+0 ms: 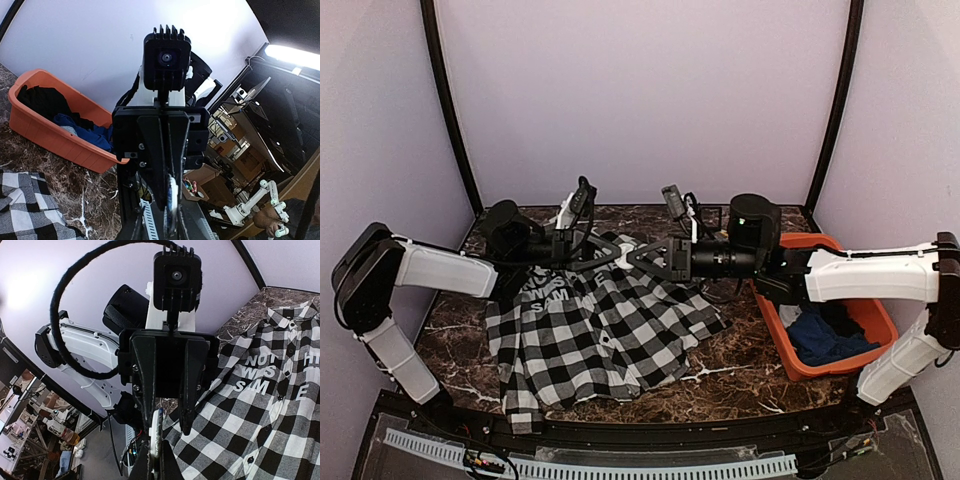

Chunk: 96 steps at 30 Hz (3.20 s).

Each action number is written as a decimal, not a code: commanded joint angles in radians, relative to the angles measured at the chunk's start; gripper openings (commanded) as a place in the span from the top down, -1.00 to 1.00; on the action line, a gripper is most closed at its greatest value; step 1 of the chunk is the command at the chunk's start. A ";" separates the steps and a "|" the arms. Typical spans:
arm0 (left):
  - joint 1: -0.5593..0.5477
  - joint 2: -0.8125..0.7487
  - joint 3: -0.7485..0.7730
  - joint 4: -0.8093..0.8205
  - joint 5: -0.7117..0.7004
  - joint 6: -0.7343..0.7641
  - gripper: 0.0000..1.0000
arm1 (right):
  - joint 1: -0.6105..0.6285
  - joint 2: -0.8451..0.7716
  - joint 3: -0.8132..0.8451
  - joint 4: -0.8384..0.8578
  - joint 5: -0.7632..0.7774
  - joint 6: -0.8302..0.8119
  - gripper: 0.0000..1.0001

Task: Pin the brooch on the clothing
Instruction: Open the brooch.

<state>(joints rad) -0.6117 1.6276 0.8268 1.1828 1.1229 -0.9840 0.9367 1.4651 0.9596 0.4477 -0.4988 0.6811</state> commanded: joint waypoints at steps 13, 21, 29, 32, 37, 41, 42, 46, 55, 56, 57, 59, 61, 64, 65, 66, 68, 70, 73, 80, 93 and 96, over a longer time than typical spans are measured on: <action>-0.005 0.025 0.004 0.134 0.001 -0.076 0.71 | 0.004 0.008 0.030 -0.030 0.039 -0.048 1.00; -0.011 0.063 0.021 0.243 0.041 -0.169 0.60 | 0.003 0.004 0.034 -0.022 0.014 -0.030 1.00; -0.016 0.040 0.020 0.161 0.040 -0.106 0.68 | 0.004 0.010 0.055 -0.043 -0.001 -0.033 1.00; -0.016 0.029 0.016 0.140 0.032 -0.082 0.70 | 0.004 0.012 0.053 -0.043 -0.008 -0.033 1.00; -0.013 0.027 0.011 0.196 0.030 -0.114 0.43 | 0.003 0.012 0.042 -0.063 -0.028 -0.041 1.00; -0.010 0.042 0.014 0.249 0.037 -0.156 0.38 | 0.004 0.008 0.042 -0.083 -0.041 -0.047 1.00; -0.011 0.048 0.017 0.259 0.040 -0.170 0.38 | 0.004 0.005 0.043 -0.088 -0.040 -0.049 1.00; -0.011 0.059 0.020 0.286 0.046 -0.188 0.45 | 0.004 0.008 0.048 -0.096 -0.041 -0.054 1.00; -0.017 0.055 0.026 0.280 0.070 -0.181 0.50 | -0.003 0.018 0.055 -0.089 -0.053 -0.043 1.00; -0.018 0.054 0.026 0.276 0.072 -0.177 0.50 | -0.005 0.018 0.055 -0.085 -0.056 -0.040 1.00; -0.019 0.052 0.028 0.272 0.077 -0.173 0.50 | -0.006 0.019 0.055 -0.084 -0.061 -0.035 1.00; -0.020 0.050 0.028 0.261 0.079 -0.166 0.53 | -0.008 0.019 0.058 -0.080 -0.065 -0.033 1.00; -0.020 0.048 0.029 0.255 0.080 -0.161 0.55 | -0.008 0.020 0.061 -0.079 -0.068 -0.032 1.00; -0.020 0.049 0.029 0.250 0.078 -0.158 0.58 | -0.009 0.022 0.065 -0.077 -0.073 -0.029 1.00; -0.020 0.049 0.029 0.250 0.079 -0.157 0.61 | -0.009 0.024 0.066 -0.076 -0.076 -0.028 1.00; -0.020 0.048 0.028 0.250 0.079 -0.158 0.63 | -0.009 0.026 0.068 -0.077 -0.077 -0.027 1.00; -0.020 0.046 0.028 0.249 0.079 -0.157 0.65 | -0.009 0.027 0.068 -0.077 -0.078 -0.027 1.00; -0.020 0.044 0.029 0.247 0.078 -0.155 0.67 | -0.009 0.027 0.068 -0.075 -0.081 -0.026 1.00; -0.020 0.043 0.029 0.246 0.080 -0.153 0.69 | -0.011 0.026 0.064 -0.067 -0.088 -0.021 1.00; -0.020 0.042 0.028 0.250 0.083 -0.152 0.79 | -0.027 0.021 0.044 -0.015 -0.132 0.023 1.00; -0.020 0.049 0.034 0.272 0.089 -0.170 0.95 | -0.039 0.034 0.049 0.019 -0.186 0.055 1.00; -0.020 0.052 0.034 0.275 0.090 -0.173 0.99 | -0.039 0.038 0.055 0.014 -0.191 0.057 1.00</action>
<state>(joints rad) -0.6270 1.6886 0.8478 1.3365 1.1904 -1.1599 0.9024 1.4914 0.9966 0.3977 -0.6498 0.7311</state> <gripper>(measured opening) 0.056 0.021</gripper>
